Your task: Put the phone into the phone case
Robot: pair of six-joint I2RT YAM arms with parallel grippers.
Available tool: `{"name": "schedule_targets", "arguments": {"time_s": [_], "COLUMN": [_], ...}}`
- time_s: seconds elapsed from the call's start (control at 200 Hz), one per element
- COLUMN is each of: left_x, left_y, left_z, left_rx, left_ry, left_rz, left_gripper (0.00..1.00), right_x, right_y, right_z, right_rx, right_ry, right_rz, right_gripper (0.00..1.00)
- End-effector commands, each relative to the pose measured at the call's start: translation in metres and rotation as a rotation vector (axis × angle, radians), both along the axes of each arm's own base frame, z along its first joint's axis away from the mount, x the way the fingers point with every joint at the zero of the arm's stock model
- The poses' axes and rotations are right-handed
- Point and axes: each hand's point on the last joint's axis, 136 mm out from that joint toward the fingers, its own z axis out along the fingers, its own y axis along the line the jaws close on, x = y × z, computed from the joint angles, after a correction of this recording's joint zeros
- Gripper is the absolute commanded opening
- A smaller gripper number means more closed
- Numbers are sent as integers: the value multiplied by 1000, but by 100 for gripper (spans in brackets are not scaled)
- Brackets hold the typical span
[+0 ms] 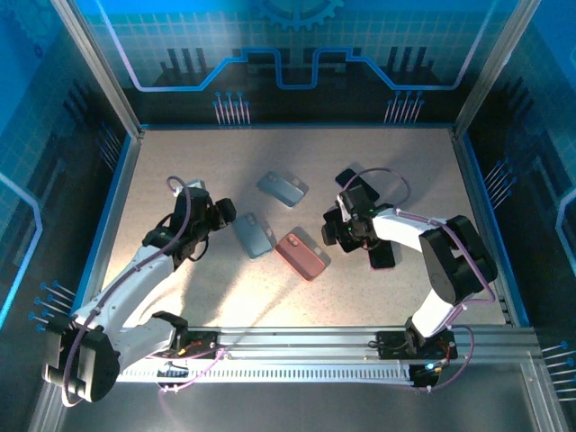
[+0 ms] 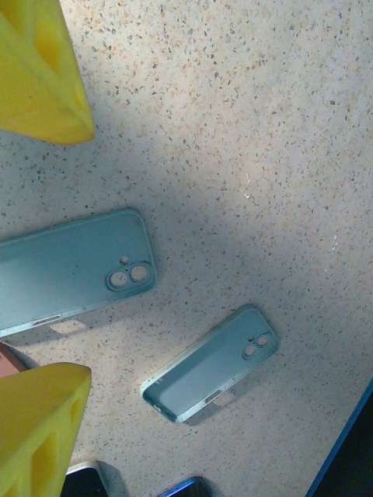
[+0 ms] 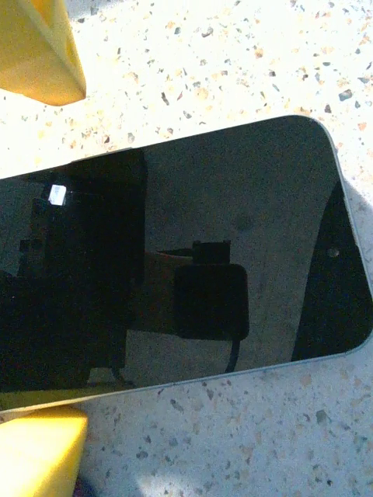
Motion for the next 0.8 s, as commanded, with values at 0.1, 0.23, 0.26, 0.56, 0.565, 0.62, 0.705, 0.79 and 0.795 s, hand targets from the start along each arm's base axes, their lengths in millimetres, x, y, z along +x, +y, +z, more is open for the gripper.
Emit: {"name": "schedule_targets", "arguments": {"time_s": [0.1, 0.23, 0.26, 0.56, 0.565, 0.62, 0.705, 0.79, 0.795], "left_x": [0, 0, 0, 1, 1, 2, 2, 3, 2], "left_y": [-4, -4, -3, -6, -6, -6, -6, -7, -7], "left_z": [7, 7, 7, 5, 5, 5, 5, 4, 4], "left_rx": [-1, -5, -6, -17, -17, -16, -13, -16, -16], "left_ry": [-9, -10, -10, -9, -9, -8, -6, -4, -3], "left_rz": [-22, -15, -12, -18, -18, -16, -19, -24, -26], "left_gripper": [75, 75, 75, 74, 74, 74, 74, 74, 74], "right_x": [-17, -28, -32, -35, -34, -30, -22, -17, -17], "right_y": [10, 3, 1, -1, -1, -1, -1, 0, 0], "right_z": [-3, -1, 0, 12, 12, 14, 17, 19, 19], "right_rx": [13, -42, -53, -138, -139, -148, -168, -181, -181], "right_ry": [59, 88, 106, 77, 76, 59, 30, 4, 4], "right_rz": [-19, -82, -102, -108, -108, -94, -74, -45, -44], "right_gripper": [100, 100, 99, 97, 97, 96, 95, 94, 94]}}
